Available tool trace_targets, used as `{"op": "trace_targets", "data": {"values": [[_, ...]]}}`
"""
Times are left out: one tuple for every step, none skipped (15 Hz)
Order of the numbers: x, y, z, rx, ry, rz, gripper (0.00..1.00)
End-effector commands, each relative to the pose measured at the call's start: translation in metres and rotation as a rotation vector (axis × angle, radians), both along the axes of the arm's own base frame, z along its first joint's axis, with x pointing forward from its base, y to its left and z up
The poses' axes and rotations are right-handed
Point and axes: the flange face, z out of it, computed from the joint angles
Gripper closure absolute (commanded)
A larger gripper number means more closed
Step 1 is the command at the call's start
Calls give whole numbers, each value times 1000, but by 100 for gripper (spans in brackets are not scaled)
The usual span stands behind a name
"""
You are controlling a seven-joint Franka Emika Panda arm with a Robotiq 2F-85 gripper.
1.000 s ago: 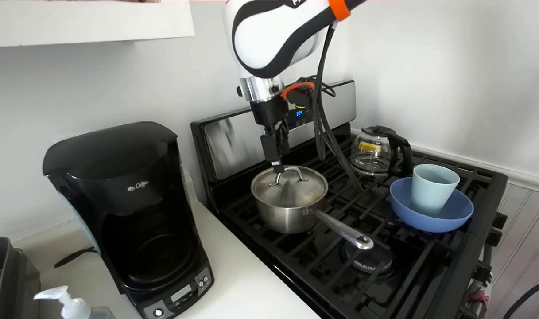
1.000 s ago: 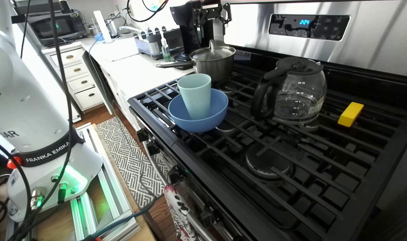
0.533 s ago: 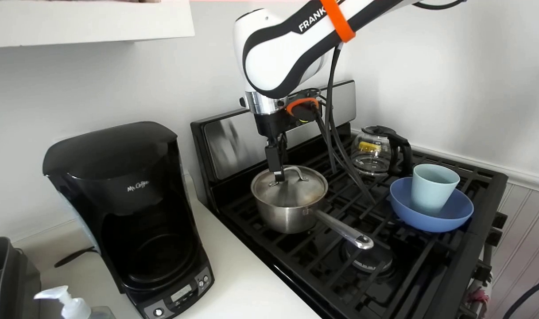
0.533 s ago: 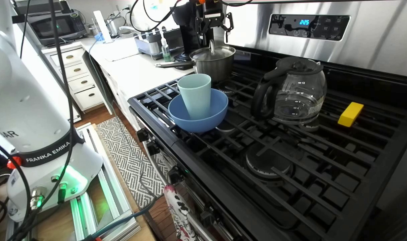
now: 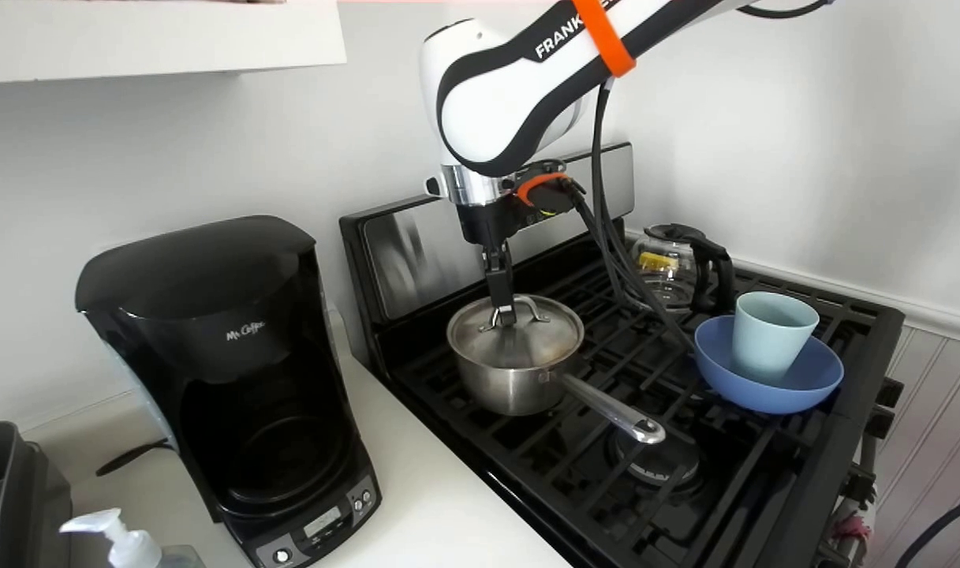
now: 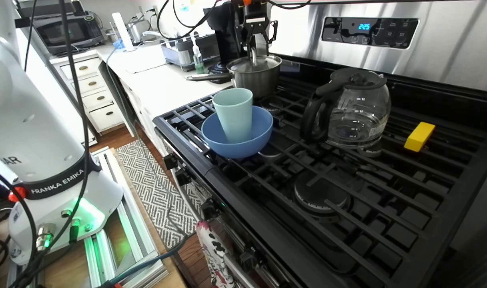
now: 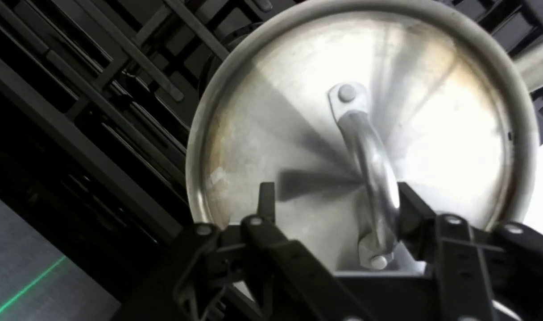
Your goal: Pick up the silver pot lid from the silver pot and put it on the bottom right cooker on the hob of the stove
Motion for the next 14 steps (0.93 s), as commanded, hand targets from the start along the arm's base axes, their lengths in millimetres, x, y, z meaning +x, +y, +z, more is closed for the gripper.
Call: {"op": "trace_targets", "data": {"values": [[-5, 9, -2, 24, 22, 65, 64], [-6, 10, -1, 26, 23, 75, 71], [-7, 12, 0, 26, 20, 78, 78], [-8, 12, 2, 27, 17, 83, 85], [-9, 13, 4, 27, 14, 84, 92], [-11, 13, 6, 26, 11, 80, 98], [-13, 13, 9, 28, 9, 77, 100], [-15, 13, 12, 29, 7, 74, 100], [-17, 12, 15, 32, 6, 71, 96], [-20, 12, 19, 34, 5, 69, 96], [-21, 12, 23, 36, 0, 65, 96], [-23, 13, 27, 39, -6, 66, 96], [-25, 14, 33, 41, -14, 67, 96], [-29, 15, 39, 39, -19, 65, 96]]}}
